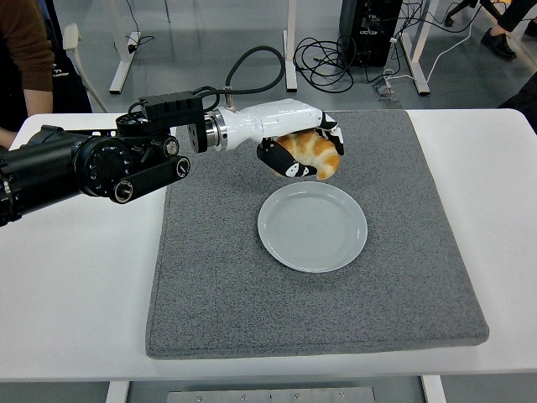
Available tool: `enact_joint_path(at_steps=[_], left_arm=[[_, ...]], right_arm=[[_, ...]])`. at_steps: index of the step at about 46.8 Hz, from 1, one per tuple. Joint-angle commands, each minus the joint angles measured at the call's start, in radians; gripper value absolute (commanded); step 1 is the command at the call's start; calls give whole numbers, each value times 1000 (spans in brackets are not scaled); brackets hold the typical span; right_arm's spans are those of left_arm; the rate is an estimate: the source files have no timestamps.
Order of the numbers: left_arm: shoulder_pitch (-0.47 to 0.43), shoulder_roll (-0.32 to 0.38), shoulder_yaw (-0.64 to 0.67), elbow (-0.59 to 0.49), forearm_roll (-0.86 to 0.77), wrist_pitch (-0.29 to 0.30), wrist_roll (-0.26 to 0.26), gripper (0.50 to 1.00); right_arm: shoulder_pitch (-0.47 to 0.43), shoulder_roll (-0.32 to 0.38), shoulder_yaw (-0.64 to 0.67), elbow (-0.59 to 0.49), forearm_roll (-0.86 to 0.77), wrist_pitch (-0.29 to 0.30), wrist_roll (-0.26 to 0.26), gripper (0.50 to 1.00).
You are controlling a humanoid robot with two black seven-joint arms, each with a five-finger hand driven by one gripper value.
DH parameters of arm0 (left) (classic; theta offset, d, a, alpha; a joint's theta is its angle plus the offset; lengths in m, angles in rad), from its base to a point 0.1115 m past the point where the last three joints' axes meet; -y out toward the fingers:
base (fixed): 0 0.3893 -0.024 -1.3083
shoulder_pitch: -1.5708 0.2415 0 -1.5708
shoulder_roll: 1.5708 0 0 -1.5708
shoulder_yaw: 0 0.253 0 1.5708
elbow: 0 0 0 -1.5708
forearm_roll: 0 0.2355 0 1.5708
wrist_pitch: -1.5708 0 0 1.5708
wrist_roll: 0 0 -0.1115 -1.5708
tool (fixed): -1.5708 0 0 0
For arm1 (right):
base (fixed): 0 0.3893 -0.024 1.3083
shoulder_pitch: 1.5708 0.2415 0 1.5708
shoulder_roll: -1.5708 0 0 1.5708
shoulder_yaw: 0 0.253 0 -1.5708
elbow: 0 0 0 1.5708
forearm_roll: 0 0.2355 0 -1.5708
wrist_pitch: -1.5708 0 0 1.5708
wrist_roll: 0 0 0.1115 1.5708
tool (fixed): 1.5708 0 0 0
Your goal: Place the bread on the plate
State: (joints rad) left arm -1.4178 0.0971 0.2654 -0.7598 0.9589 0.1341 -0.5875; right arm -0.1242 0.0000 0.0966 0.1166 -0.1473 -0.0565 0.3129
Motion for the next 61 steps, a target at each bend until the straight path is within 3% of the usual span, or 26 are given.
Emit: enact_joint_path(at_steps=[1,8,32,48,61], left_arm=[[29,-11,1,0,30,19,0,500],[85,-25,0,4,101,73,-2,500],[177,-63,1,48,144,153,-23,500],[231,-97,37,211,133,179,-23,500],[243,-97,32,223,121,179,-23,500]], right_arm=[[0,0,0,0,0,0,0,1000],[0,0,0,0,0,0,0,1000],[0,0,0,0,0,0,0,1000],[0,0,0,0,0,0,0,1000],[2,0,0,0,0,0,0,1000]])
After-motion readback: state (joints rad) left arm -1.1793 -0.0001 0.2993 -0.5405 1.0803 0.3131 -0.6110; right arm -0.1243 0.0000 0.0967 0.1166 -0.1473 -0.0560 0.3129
